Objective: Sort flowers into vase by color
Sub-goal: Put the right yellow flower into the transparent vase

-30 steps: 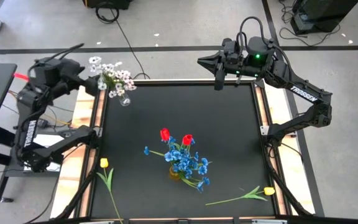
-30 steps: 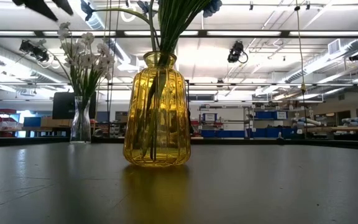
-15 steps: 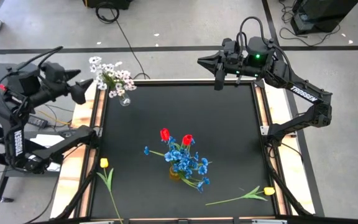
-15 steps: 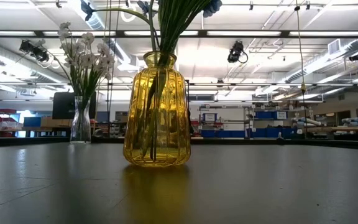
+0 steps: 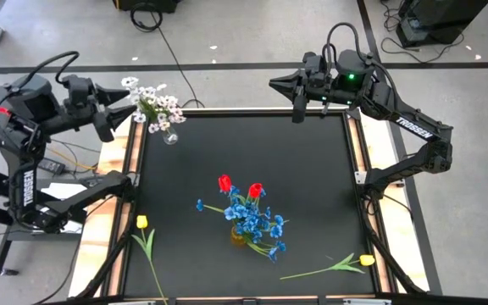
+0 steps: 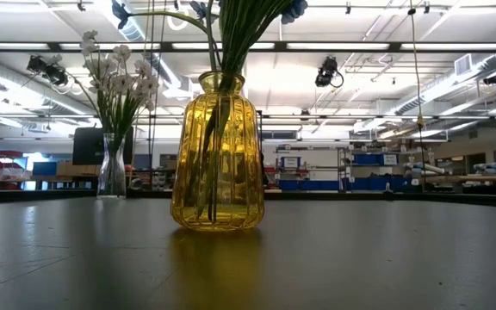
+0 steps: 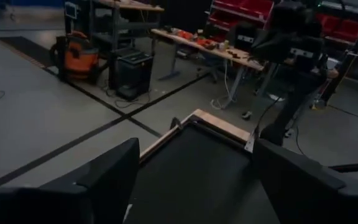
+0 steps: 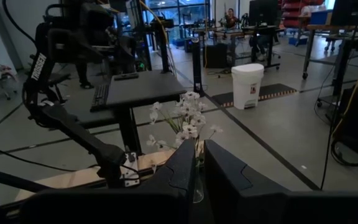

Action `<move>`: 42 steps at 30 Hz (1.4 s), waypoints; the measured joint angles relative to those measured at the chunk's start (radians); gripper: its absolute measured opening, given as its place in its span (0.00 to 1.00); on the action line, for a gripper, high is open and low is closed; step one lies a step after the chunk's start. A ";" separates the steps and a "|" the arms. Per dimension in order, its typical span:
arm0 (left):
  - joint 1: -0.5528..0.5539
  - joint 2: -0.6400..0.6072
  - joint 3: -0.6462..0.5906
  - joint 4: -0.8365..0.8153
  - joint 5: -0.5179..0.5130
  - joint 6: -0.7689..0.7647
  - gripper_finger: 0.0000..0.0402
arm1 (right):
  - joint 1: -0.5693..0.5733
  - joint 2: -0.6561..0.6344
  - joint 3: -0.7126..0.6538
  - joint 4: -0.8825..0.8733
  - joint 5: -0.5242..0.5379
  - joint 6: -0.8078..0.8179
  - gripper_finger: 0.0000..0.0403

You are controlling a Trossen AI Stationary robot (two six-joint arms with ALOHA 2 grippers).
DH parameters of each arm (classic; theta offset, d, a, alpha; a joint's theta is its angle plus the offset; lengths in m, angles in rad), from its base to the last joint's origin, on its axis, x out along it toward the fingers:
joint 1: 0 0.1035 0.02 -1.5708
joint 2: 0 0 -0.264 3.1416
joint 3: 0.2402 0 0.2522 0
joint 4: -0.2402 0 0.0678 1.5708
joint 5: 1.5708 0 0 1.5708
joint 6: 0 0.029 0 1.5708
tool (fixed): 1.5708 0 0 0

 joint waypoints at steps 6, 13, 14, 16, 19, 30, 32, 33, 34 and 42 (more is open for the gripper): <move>0.000 0.001 0.017 0.024 0.089 -0.001 0.79 | -0.002 0.003 0.000 0.093 0.005 0.000 0.11; -0.016 0.050 0.016 0.046 0.176 -0.061 0.79 | 0.000 0.012 0.002 0.318 -0.007 0.098 0.11; -0.023 0.054 0.016 0.046 0.172 -0.060 0.79 | 0.001 0.012 0.002 0.309 -0.008 0.103 0.11; -0.041 0.067 0.016 0.049 0.169 -0.059 0.79 | 0.001 0.018 0.002 0.297 0.010 0.106 0.11; -0.084 0.102 0.018 0.054 0.172 -0.058 0.79 | 0.000 0.038 0.002 0.292 0.053 0.171 0.11; -0.421 0.311 0.017 0.127 -0.048 -0.053 0.79 | -0.019 0.076 0.000 0.094 0.211 0.262 0.11; -0.493 0.355 0.015 0.123 -0.102 -0.035 0.79 | -0.020 0.072 0.000 0.070 0.229 0.287 0.11; -0.527 0.376 0.015 0.120 -0.126 -0.033 0.79 | -0.021 0.069 0.000 0.051 0.255 0.313 0.11; -0.557 0.392 0.015 0.117 -0.151 -0.032 0.79 | -0.021 0.063 0.000 0.026 0.288 0.351 0.11; -0.658 0.431 0.015 0.003 -0.408 -0.005 0.79 | 0.016 0.038 0.001 -0.528 0.345 0.677 0.11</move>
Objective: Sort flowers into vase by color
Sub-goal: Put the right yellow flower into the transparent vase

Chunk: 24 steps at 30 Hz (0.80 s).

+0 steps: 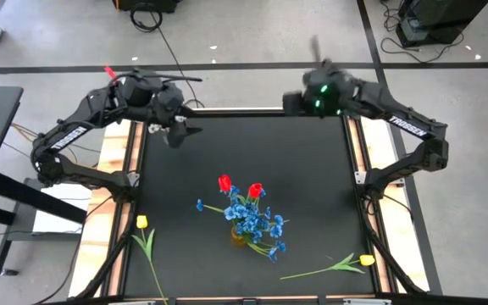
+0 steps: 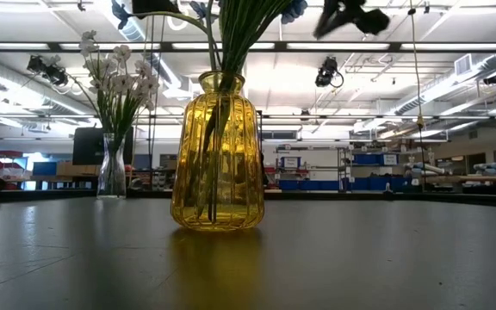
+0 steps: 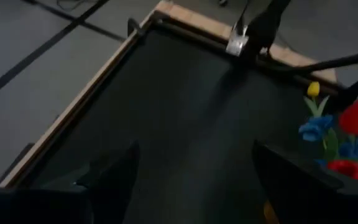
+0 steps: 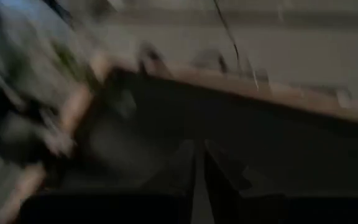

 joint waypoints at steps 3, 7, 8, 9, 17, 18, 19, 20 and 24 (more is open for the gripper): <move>-0.001 -0.002 0.000 -0.012 -0.017 0.000 0.79 | 0.079 0.027 0.000 -0.199 -0.016 0.116 0.11; -0.002 0.009 -0.002 -0.068 -0.078 0.015 0.79 | 0.265 0.058 -0.030 -0.386 0.018 0.353 0.11; -0.008 0.011 -0.018 -0.068 -0.087 0.013 0.79 | 0.316 0.064 -0.052 -0.389 0.016 0.407 0.11; -0.013 0.013 -0.041 -0.070 -0.096 0.000 0.79 | 0.364 0.070 -0.078 -0.383 0.007 0.456 0.11; -0.090 0.010 -0.249 -0.050 -0.109 -0.162 0.79 | 0.605 0.093 -0.279 -0.350 -0.120 0.777 0.19; -0.106 0.011 -0.270 -0.043 -0.108 -0.183 0.79 | 0.631 0.093 -0.307 -0.329 -0.144 0.814 0.20; -0.122 0.011 -0.289 -0.026 -0.107 -0.206 0.79 | 0.658 0.092 -0.333 -0.309 -0.168 0.848 0.22; -0.137 0.011 -0.305 -0.003 -0.107 -0.230 0.79 | 0.687 0.092 -0.355 -0.295 -0.195 0.876 0.24; -0.189 0.011 -0.338 0.052 -0.108 -0.289 0.79 | 0.809 0.092 -0.425 -0.282 -0.245 1.047 0.31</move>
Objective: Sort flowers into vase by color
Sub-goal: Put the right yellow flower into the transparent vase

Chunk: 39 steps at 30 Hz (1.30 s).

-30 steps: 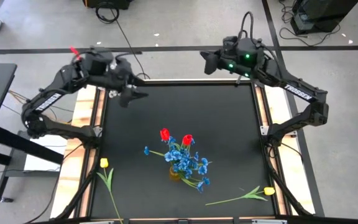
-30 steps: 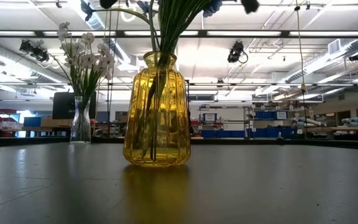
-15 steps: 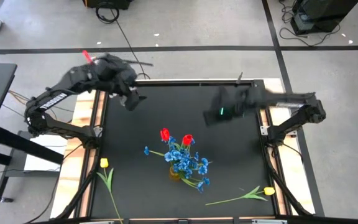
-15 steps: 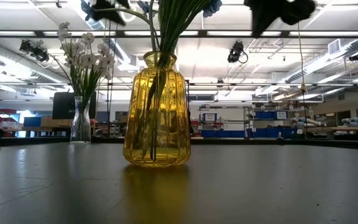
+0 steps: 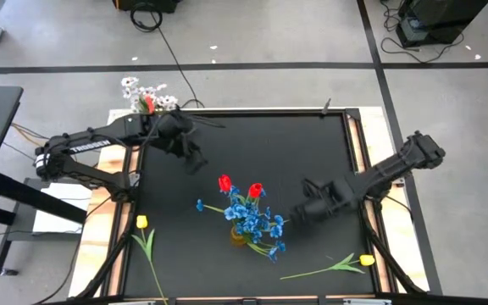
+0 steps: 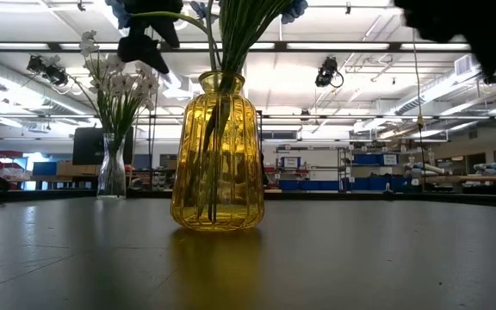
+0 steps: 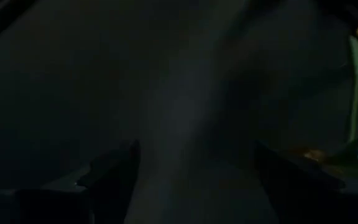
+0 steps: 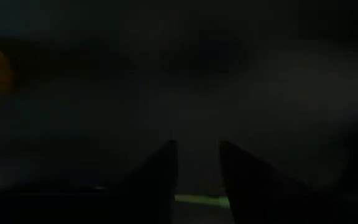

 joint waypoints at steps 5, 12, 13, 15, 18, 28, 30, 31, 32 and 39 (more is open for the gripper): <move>-0.034 0.002 -0.002 0.022 -0.005 -0.010 0.79 | 0.123 -0.002 -0.029 0.087 -0.036 0.249 0.39; -0.036 0.002 -0.002 0.024 -0.019 0.092 0.79 | 0.252 0.053 -0.044 0.338 -0.056 0.538 0.48; -0.036 0.002 -0.002 0.024 -0.019 0.119 0.79 | 0.258 0.078 -0.045 0.386 -0.069 0.541 0.49; -0.036 0.002 -0.002 0.023 -0.019 0.169 0.79 | 0.265 0.137 -0.045 0.511 -0.081 0.522 0.50; -0.035 0.002 -0.002 0.019 -0.019 0.220 0.79 | 0.282 0.220 -0.045 0.652 -0.103 0.483 0.51; -0.019 0.008 -0.002 0.062 -0.018 0.374 0.79 | 0.365 0.273 -0.045 0.522 -0.379 0.182 0.48; -0.019 0.008 -0.002 0.060 -0.018 0.367 0.79 | 0.375 0.259 -0.045 0.424 -0.362 0.104 0.48; -0.019 0.008 -0.002 0.061 -0.017 0.362 0.79 | 0.381 0.256 -0.045 0.380 -0.344 0.048 0.48; -0.019 0.008 -0.002 0.060 -0.017 0.355 0.79 | 0.383 0.256 -0.045 0.336 -0.328 -0.016 0.48; -0.019 0.008 -0.002 0.046 -0.014 0.271 0.79 | 0.391 0.259 -0.045 0.133 -0.230 -0.466 0.48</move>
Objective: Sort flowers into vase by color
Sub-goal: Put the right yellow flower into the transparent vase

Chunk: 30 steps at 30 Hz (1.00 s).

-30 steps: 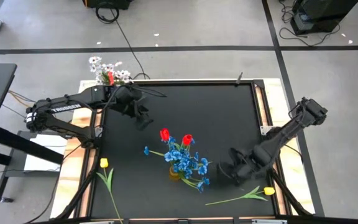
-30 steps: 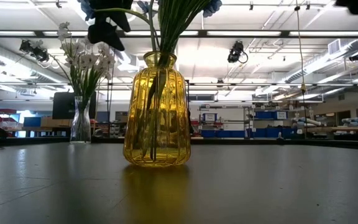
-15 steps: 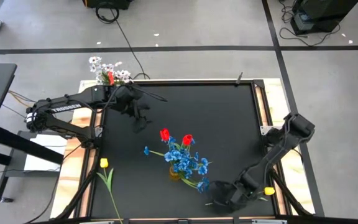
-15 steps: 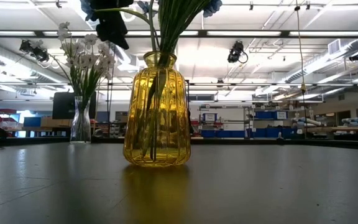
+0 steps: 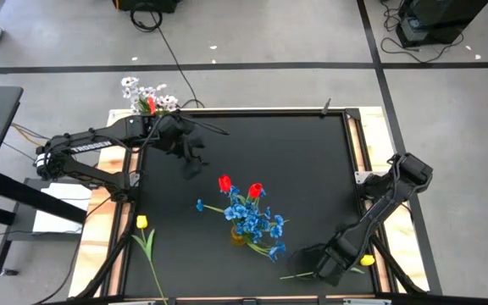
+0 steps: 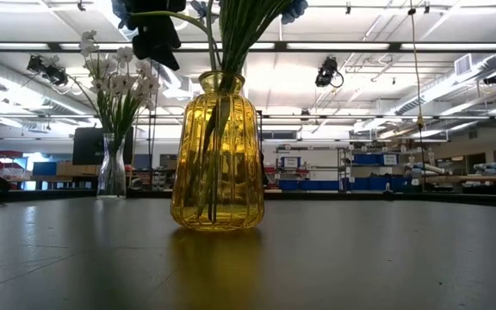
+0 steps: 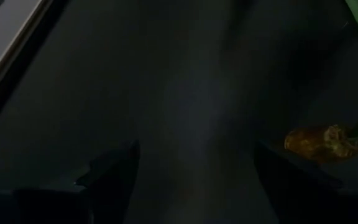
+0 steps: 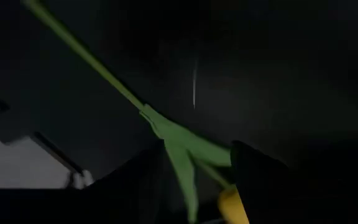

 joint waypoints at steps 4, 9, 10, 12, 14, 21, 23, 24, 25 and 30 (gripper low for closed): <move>0.000 0.000 0.000 -0.002 0.000 -0.058 0.79 | 0.017 0.001 -0.002 0.012 0.033 -0.227 0.48; 0.000 0.000 0.000 -0.001 0.000 -0.121 0.79 | 0.068 0.003 -0.032 0.017 0.065 -0.330 0.48; 0.000 0.000 0.000 -0.001 0.000 -0.137 0.79 | 0.075 0.000 -0.032 0.022 0.077 -0.326 0.48; 0.000 0.000 0.000 -0.001 0.000 -0.166 0.79 | 0.090 -0.012 -0.032 0.049 0.115 -0.320 0.47; 0.000 0.000 0.000 0.000 0.000 -0.190 0.79 | 0.105 -0.026 -0.032 0.071 0.157 -0.321 0.46; 0.000 0.000 0.000 0.000 -0.003 -0.228 0.79 | 0.171 -0.032 -0.037 0.124 0.225 -0.320 0.42; 0.000 0.000 0.000 0.000 -0.003 -0.233 0.79 | 0.184 -0.032 -0.043 0.147 0.226 -0.317 0.41; 0.000 0.000 0.000 -0.001 -0.003 -0.240 0.79 | 0.191 -0.032 -0.046 0.166 0.230 -0.317 0.40; 0.000 0.000 0.000 -0.001 -0.003 -0.246 0.79 | 0.196 -0.032 -0.052 0.197 0.235 -0.316 0.40; 0.000 0.000 0.000 -0.001 -0.003 -0.257 0.79 | 0.215 -0.032 -0.089 0.258 0.287 -0.295 0.39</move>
